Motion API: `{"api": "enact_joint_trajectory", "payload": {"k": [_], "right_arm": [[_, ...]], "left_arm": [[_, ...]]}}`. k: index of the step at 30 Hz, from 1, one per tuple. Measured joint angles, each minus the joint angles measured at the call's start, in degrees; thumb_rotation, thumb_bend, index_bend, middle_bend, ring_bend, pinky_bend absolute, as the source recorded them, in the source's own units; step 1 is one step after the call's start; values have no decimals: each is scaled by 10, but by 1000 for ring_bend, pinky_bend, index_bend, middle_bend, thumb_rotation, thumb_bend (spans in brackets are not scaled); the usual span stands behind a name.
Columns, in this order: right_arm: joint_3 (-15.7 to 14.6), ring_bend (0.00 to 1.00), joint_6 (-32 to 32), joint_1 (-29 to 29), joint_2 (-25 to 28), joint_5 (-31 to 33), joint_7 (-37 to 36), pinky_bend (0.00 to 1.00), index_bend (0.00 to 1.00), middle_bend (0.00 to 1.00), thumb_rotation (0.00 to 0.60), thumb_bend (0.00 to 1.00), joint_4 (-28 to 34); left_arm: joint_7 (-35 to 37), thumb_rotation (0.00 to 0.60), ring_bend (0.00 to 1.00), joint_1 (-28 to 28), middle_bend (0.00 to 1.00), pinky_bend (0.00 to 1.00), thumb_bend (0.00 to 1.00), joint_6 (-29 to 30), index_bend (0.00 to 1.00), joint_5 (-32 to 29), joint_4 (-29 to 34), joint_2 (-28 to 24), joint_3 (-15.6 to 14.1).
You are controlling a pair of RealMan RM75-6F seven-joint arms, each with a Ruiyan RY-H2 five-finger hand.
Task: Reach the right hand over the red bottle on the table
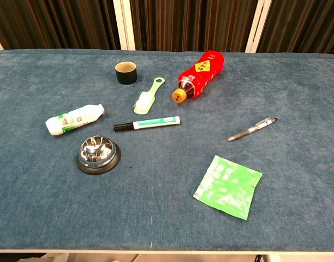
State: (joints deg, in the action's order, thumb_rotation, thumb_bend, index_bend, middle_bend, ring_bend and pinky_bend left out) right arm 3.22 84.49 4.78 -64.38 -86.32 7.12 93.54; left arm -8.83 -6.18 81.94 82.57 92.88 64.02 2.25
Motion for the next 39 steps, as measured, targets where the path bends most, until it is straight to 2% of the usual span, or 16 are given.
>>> {"api": "enact_joint_trajectory", "payload": {"k": [15,24,31,35,39], "right_arm": [[-4,142,-10,-1,0,6,0,222,214,165,600,170,0],[-9,141,-43,23,-20,-15,-30,232,306,164,600,170,-38],[0,143,-143,89,-33,-12,-5,246,335,165,600,170,-42],[21,147,-222,155,-49,3,32,246,372,164,600,177,-36],[47,158,-280,218,-84,26,59,247,418,165,600,240,-50]], "left_arm": [[7,600,50,3,18,133,339,8,73,-4,2,2,3],[29,600,55,9,17,133,339,3,73,-19,12,-7,4],[41,600,56,9,17,133,341,0,73,-16,15,-12,3],[45,600,56,9,17,133,341,0,73,-11,17,-14,1],[58,600,56,7,17,133,341,-8,73,-8,18,-21,-2]]}}
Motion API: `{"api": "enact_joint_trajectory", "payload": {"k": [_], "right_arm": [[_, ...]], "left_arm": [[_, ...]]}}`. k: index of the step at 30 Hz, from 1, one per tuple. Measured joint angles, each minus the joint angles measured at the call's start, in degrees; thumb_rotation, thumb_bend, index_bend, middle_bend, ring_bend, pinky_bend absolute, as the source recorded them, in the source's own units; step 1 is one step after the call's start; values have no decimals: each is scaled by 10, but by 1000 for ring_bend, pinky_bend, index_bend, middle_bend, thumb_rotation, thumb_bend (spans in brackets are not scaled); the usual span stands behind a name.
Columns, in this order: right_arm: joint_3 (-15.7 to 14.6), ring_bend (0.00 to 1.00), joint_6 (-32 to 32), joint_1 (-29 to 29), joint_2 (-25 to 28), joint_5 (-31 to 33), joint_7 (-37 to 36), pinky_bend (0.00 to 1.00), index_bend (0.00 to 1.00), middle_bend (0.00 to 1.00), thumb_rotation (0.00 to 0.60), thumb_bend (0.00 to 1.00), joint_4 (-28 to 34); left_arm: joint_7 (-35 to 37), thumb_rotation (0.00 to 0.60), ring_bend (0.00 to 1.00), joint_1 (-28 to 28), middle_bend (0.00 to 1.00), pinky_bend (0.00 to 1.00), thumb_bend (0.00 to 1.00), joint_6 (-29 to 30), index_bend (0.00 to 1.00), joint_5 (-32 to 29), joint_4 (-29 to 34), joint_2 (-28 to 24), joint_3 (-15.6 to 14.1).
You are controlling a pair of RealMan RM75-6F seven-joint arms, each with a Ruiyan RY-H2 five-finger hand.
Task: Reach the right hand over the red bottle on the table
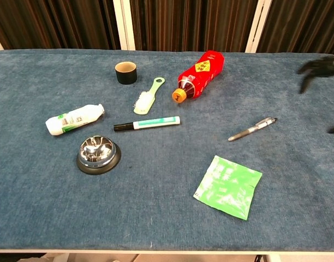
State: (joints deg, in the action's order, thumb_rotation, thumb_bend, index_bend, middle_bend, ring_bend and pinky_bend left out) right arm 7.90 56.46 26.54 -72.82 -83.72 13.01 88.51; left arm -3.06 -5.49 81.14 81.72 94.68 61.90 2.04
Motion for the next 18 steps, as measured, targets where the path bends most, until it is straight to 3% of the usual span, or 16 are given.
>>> {"api": "enact_joint_trajectory", "payload": {"k": [5,11,18], "right_arm": [[20,165,-54,61,-59,28,26,247,443,165,600,340,-56],[23,167,-87,100,-111,59,58,247,479,165,600,349,-102],[18,179,-88,115,-135,81,75,248,549,164,600,352,-119]], "left_arm": [[3,600,56,-1,17,133,341,-6,73,-4,1,-2,0],[10,600,58,-3,17,133,341,-14,73,-11,6,-9,0],[11,600,70,-6,11,133,341,-26,73,-12,10,-15,-4]]}}
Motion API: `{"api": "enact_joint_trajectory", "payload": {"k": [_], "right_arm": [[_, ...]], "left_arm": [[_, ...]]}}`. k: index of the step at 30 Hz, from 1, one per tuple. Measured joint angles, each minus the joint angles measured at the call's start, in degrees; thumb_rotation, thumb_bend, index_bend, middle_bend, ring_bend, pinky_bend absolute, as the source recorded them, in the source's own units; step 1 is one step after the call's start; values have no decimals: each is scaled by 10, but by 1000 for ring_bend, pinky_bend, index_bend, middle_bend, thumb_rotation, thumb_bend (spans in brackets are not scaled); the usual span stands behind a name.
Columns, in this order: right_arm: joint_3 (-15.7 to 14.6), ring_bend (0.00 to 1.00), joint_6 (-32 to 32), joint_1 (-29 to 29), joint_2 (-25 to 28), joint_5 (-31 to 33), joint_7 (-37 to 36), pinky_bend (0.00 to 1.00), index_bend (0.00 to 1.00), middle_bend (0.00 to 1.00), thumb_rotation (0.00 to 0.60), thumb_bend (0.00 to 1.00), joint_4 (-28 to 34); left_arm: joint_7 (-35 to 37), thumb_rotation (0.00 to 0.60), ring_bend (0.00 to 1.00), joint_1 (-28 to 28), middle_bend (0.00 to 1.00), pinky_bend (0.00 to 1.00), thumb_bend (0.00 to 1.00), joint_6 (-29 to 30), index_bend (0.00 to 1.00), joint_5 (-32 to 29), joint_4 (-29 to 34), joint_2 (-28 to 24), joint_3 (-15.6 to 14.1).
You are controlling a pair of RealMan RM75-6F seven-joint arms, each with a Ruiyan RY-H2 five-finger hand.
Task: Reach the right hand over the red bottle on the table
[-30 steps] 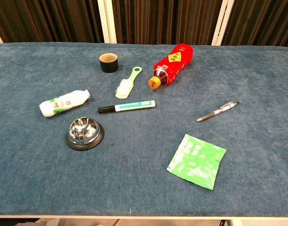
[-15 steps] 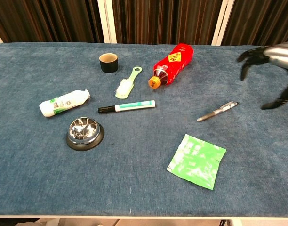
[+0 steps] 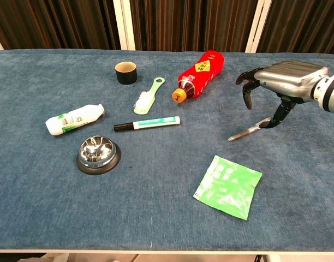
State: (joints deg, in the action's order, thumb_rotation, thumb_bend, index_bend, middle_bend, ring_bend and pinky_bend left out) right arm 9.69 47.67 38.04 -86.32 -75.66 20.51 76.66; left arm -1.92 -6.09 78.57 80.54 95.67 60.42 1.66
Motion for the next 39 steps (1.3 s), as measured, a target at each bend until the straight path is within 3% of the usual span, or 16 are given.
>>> {"api": "enact_joint_trajectory", "payload": {"k": [15,19,23,28,39], "right_arm": [[-25,183,10,4,-11,22,28,251,623,164,600,393,-9],[-27,184,10,8,-20,23,28,252,614,165,600,400,-19],[-30,185,5,13,-30,27,24,253,534,164,600,401,-36],[-34,190,0,17,-39,28,16,256,548,165,600,401,-54],[-42,206,2,22,-49,28,16,280,657,164,600,553,-66]], "left_arm": [[2,600,71,1,0,132,340,5,73,1,-1,0,1],[3,600,71,1,0,132,341,5,73,-3,-1,0,2],[2,600,71,1,0,132,341,4,73,-4,0,0,2],[2,600,71,1,0,132,341,4,73,-5,-1,1,3],[9,600,71,1,0,132,341,4,73,-5,0,2,3]]}}
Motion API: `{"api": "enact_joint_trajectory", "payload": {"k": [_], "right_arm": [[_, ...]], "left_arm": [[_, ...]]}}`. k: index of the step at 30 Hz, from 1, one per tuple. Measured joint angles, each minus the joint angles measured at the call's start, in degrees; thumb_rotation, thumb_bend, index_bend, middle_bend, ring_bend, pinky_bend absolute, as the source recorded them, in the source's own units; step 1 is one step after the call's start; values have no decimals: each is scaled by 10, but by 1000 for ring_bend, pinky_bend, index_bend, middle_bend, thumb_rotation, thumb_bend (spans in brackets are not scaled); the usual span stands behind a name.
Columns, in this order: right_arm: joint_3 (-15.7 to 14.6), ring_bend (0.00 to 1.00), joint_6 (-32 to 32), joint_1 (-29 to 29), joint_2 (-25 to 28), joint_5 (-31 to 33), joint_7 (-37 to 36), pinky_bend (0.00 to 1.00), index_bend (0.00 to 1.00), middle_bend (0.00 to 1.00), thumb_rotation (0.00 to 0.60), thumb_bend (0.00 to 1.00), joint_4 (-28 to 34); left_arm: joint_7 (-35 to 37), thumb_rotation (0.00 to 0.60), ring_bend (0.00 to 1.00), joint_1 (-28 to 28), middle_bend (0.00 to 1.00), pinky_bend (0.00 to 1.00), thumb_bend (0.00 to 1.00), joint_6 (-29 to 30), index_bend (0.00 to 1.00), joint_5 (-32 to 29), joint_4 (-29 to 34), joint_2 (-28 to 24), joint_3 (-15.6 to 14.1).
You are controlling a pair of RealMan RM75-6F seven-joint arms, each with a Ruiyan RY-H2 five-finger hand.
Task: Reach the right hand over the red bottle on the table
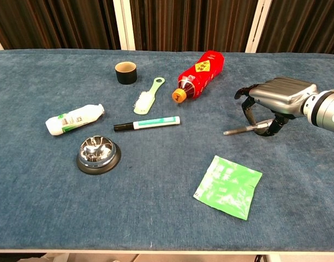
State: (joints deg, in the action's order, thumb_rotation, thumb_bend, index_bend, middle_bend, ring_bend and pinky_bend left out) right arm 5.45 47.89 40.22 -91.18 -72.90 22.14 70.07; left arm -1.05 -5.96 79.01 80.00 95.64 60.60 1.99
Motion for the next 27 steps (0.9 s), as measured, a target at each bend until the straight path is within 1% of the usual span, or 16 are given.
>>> {"api": "enact_joint_trajectory", "payload": {"k": [7,13,16,19,23,27], "right_arm": [[8,209,12,1,5,0,-11,283,668,165,600,576,8],[29,215,23,15,20,-2,-9,290,669,165,600,577,31],[49,232,24,32,29,0,1,309,669,165,600,577,46],[75,239,14,57,36,12,10,315,667,164,600,577,56],[116,241,-10,104,44,52,38,315,668,164,600,577,67],[153,242,-13,139,49,96,74,315,669,164,600,577,88]], "left_arm": [[2,600,70,0,0,132,341,-2,73,-2,2,-1,0],[2,600,71,0,0,132,341,-3,73,-4,2,0,1],[0,600,71,0,0,132,341,-2,73,-4,1,0,1],[-6,600,71,-1,0,132,341,-3,73,-6,0,2,2],[-14,600,71,-2,0,132,341,-1,73,-4,-2,4,2],[-15,600,71,0,0,132,341,4,73,-3,-5,6,2]]}}
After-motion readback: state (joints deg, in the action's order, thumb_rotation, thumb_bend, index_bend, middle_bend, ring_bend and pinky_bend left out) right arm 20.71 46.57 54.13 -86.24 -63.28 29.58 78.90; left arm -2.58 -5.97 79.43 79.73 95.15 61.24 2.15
